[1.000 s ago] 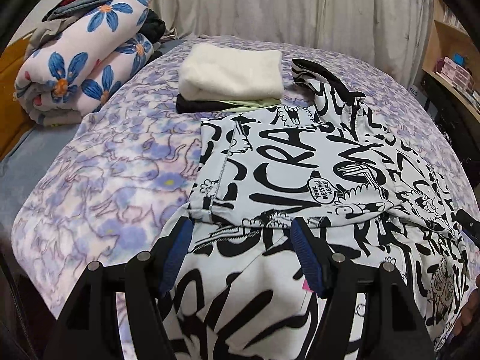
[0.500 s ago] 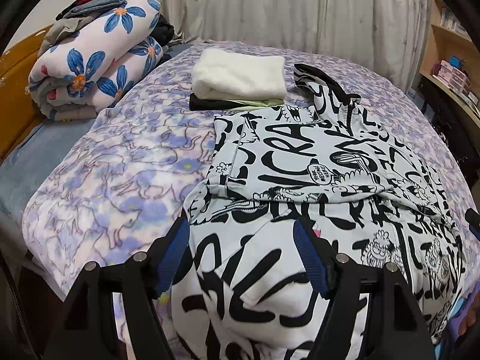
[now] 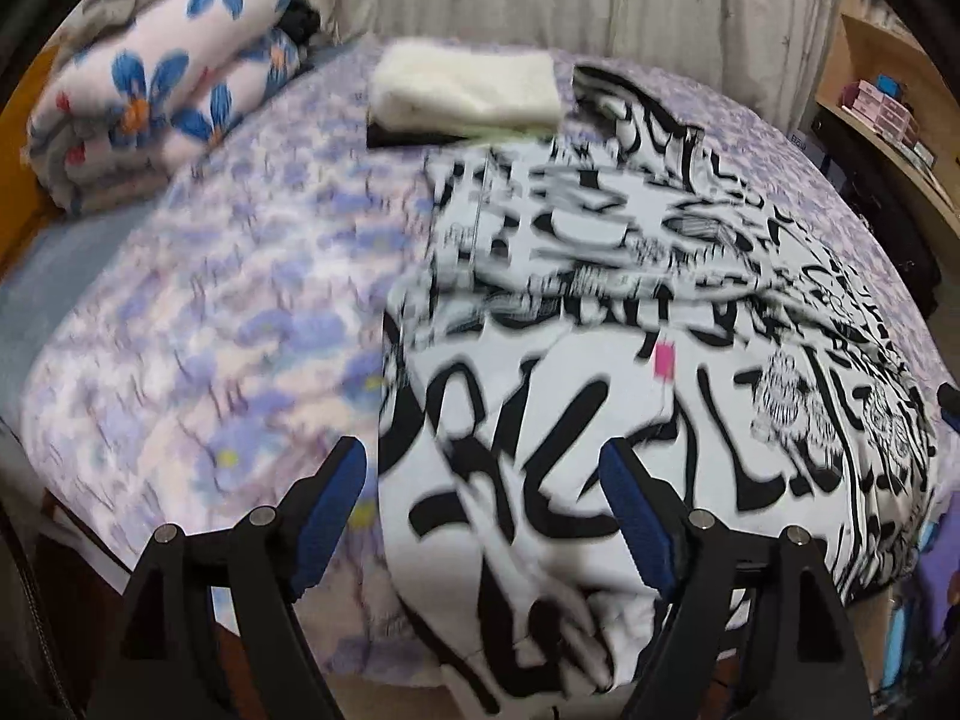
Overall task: Fold large clothes
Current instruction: 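Grasp the jacket hem with both tools and lift it, then fold the held hem over the jacket toward the collar with both tools, then release the hem and flatten the folded jacket with both tools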
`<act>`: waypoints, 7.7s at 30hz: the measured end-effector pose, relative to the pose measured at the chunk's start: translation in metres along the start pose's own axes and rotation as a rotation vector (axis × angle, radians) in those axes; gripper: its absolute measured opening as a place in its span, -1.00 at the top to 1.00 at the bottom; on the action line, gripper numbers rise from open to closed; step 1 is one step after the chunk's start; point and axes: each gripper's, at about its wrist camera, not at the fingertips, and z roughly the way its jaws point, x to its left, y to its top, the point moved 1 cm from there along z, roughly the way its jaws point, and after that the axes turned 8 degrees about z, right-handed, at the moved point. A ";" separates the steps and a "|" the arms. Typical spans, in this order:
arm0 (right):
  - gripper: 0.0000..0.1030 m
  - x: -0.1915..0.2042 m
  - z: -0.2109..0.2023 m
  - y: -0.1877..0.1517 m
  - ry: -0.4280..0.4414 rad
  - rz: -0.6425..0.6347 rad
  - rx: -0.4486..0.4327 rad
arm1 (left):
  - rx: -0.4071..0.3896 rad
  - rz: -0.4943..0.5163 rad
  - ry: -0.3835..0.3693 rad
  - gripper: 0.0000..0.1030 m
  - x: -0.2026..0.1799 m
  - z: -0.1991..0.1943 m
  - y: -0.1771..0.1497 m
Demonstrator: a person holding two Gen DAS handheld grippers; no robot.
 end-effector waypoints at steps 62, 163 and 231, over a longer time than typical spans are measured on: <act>0.77 -0.069 -0.054 0.100 0.368 0.227 -0.119 | -0.130 -0.325 -0.478 0.87 0.011 -0.035 0.096; 0.37 -0.054 0.286 0.256 -0.315 0.016 0.101 | 0.063 -0.001 0.124 0.25 -0.022 0.294 0.306; 0.21 -0.067 0.117 0.103 -0.074 0.090 0.069 | 0.013 -0.041 0.056 0.20 -0.038 0.144 0.139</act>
